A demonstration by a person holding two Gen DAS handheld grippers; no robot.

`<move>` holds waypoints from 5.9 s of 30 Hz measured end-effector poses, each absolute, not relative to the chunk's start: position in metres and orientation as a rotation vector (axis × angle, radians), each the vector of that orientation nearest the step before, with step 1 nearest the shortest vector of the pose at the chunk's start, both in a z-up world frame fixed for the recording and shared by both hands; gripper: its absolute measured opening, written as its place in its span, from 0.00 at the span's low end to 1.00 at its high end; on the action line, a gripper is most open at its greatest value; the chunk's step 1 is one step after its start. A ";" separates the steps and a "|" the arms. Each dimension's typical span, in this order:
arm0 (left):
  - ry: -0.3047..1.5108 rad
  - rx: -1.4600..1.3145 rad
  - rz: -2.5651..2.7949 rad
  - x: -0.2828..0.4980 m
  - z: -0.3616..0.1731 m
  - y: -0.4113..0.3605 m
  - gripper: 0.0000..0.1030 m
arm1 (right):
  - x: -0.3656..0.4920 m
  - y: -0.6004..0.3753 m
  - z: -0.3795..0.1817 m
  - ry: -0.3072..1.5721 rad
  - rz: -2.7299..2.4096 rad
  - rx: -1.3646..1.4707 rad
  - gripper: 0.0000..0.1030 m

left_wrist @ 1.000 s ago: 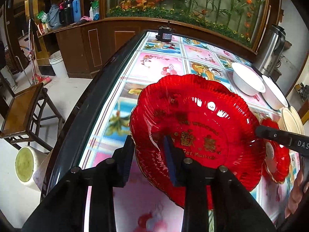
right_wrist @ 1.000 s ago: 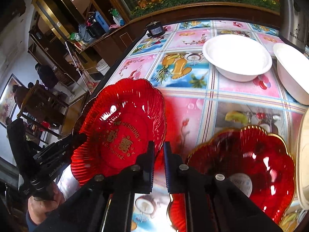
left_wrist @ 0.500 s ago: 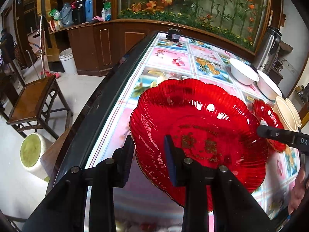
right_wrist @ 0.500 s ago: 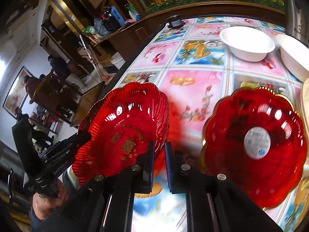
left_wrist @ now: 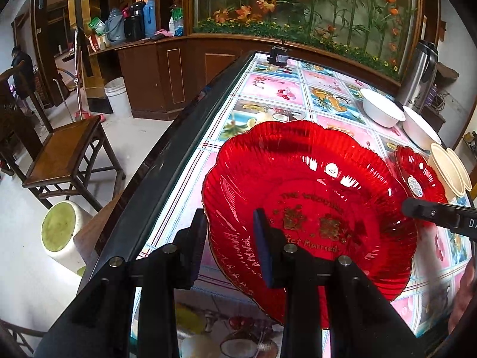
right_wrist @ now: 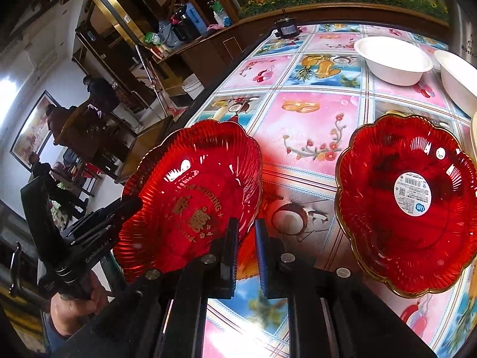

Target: Organize plates and bowls

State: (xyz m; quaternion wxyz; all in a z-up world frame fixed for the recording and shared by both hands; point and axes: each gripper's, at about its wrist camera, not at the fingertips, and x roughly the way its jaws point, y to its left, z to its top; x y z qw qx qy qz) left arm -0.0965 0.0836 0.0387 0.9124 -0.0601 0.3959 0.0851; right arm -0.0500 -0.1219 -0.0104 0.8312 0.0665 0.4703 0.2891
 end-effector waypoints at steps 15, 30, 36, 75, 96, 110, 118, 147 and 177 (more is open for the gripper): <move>0.715 -0.012 0.259 -0.116 0.062 0.072 0.54 | -0.058 -0.152 0.006 0.941 0.613 0.211 0.15; 0.651 0.015 0.119 -0.116 0.093 0.020 0.56 | -0.075 -0.237 0.021 0.839 0.497 0.323 0.44; 0.687 0.006 -0.026 -0.101 0.096 -0.022 0.56 | -0.076 -0.287 0.021 0.803 0.419 0.406 0.44; 0.995 -0.030 -0.165 0.035 0.034 -0.128 0.34 | -0.037 -0.323 -0.047 0.823 0.360 0.431 0.14; 0.894 -0.005 -0.204 -0.006 0.049 -0.126 0.33 | -0.051 -0.318 -0.034 0.748 0.353 0.342 0.13; 0.854 -0.030 -0.193 -0.025 0.062 -0.113 0.33 | -0.068 -0.308 -0.021 0.679 0.418 0.323 0.13; 0.818 -0.041 -0.213 -0.036 0.075 -0.111 0.34 | -0.083 -0.308 0.001 0.664 0.402 0.340 0.13; 0.802 -0.202 0.059 -0.082 0.063 0.048 0.34 | -0.070 -0.120 0.002 0.820 0.586 0.071 0.16; 0.825 -0.150 0.104 -0.081 0.058 0.057 0.50 | -0.061 -0.101 0.005 0.884 0.574 -0.041 0.23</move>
